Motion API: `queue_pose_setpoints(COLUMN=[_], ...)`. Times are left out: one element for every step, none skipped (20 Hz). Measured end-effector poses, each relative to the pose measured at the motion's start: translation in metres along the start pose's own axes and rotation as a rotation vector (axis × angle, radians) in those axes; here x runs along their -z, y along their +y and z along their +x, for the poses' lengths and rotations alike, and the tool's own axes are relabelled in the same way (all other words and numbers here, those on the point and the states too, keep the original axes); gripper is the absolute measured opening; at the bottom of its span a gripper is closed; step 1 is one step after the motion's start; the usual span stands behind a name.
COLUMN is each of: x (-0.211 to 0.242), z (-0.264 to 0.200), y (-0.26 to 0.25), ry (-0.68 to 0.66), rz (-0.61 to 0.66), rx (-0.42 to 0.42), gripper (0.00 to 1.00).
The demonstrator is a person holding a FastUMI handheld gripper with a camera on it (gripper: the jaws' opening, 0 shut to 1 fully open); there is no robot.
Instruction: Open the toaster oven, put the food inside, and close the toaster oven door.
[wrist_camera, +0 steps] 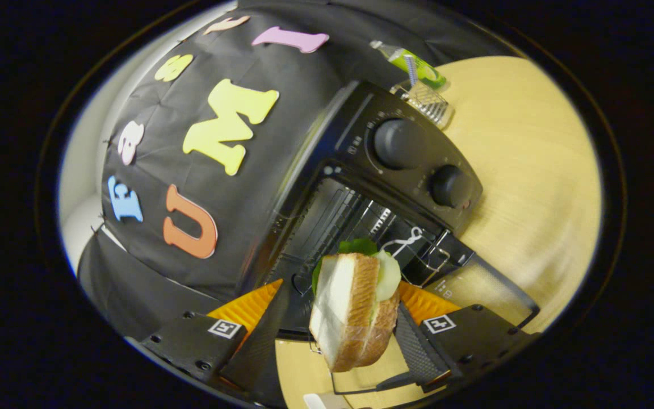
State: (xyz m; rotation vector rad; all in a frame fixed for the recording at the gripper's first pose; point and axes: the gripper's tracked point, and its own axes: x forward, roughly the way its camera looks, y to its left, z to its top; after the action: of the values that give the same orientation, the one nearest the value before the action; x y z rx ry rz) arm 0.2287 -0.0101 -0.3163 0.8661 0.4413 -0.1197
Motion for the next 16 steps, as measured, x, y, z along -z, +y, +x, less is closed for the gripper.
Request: queue_pose_setpoints(x=[0.004, 0.008, 0.009, 0.01, 0.011, 0.012, 0.01, 0.008, 0.008, 0.01, 0.01, 0.014, 0.015, 0.01, 0.005, -0.001], z=[-0.001, -0.005, -0.007, -0.006, -0.007, -0.009, -0.012, -0.012, -0.013, -0.015, -0.017, -0.019, -0.024, -0.032, -0.036, -0.041], y=[-0.002, -0.008, -0.015, -0.02, -0.021, -0.023, -0.025, -0.025, -0.026, -0.028, -0.03, -0.031, -0.03, -0.031, -0.033, -0.033], ry=[0.034, 0.074, 0.101, 0.117, 0.135, 0.149, 0.166, 0.185, 0.213, 0.247, 0.271, 0.286, 0.285, 0.271, 0.259, 0.243], rz=[-0.101, -0.207, -0.315, -0.419, -0.515, -0.578, -0.648, -0.705, -0.758, -0.811, -0.854, -0.882, -0.902, -0.931, -0.943, -0.94], rx=[0.043, 0.107, 0.167, 0.211, 0.234, 0.244, 0.259, 0.267, 0.272, 0.281, 0.288, 0.285, 0.29, 0.315, 0.33, 0.324], gripper=[1.0, 1.0, 1.0, 1.0, 1.0, 1.0, 1.0, 1.0, 1.0, 1.0, 1.0, 1.0, 1.0, 1.0, 1.0, 1.0])
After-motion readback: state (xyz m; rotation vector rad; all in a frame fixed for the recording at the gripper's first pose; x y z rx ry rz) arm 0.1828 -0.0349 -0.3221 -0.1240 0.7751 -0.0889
